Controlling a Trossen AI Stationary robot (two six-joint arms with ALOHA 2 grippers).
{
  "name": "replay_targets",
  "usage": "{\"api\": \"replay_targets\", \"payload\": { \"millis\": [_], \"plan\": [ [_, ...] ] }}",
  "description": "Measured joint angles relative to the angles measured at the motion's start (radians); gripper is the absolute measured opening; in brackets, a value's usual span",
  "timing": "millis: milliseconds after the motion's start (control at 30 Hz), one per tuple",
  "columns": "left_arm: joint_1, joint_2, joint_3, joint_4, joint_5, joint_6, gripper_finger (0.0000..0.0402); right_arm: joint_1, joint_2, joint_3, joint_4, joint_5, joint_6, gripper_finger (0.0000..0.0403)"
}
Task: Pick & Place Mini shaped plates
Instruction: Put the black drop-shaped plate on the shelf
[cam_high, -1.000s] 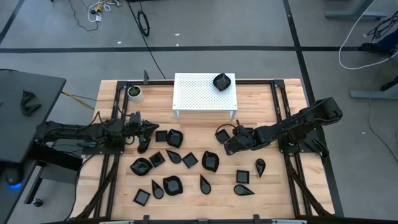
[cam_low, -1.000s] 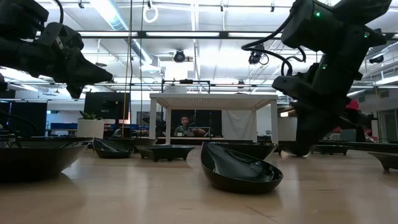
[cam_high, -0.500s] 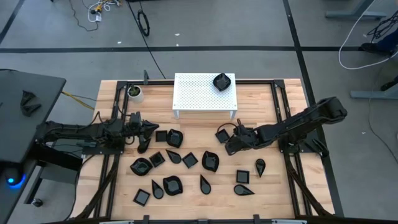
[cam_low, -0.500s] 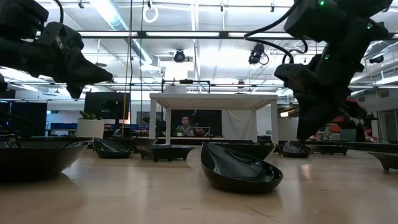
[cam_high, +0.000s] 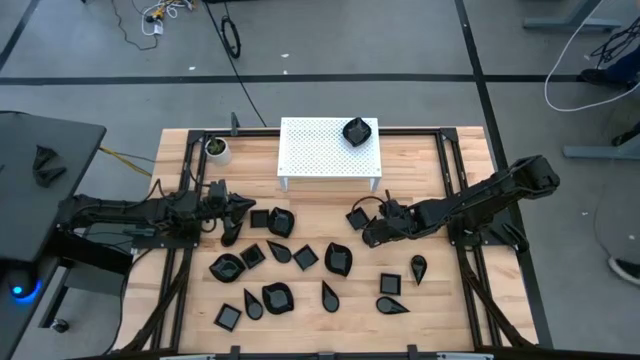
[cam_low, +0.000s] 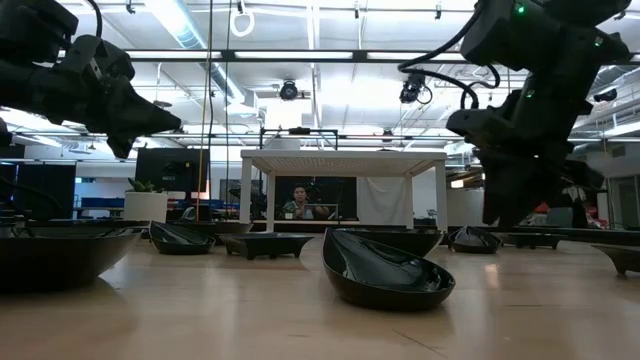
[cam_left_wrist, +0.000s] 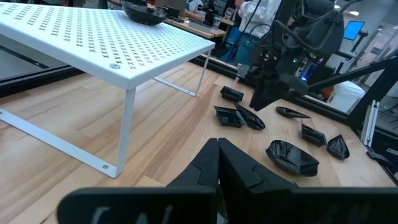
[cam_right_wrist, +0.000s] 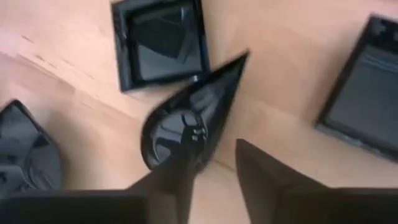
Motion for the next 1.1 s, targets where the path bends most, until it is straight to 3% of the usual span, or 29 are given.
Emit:
{"api": "replay_targets", "payload": {
  "millis": [167,367,800,1100],
  "plan": [
    [0.0,0.0,0.0,0.0,0.0,0.0,0.0007,0.001,0.015,0.0,0.014,0.044,-0.012,0.0181],
    [0.0,0.0,0.0,0.001,0.001,0.0,0.0007,0.001,0.04,0.0,0.033,0.052,-0.015,0.0182],
    [0.0,0.0,0.0,0.002,0.001,0.0,0.0007,0.005,0.099,0.0,0.062,0.07,-0.042,0.012],
    [0.0,0.0,0.0,0.002,0.001,0.0,0.0007,0.005,0.11,0.0,0.066,0.096,-0.056,0.0019]
  ]
}}
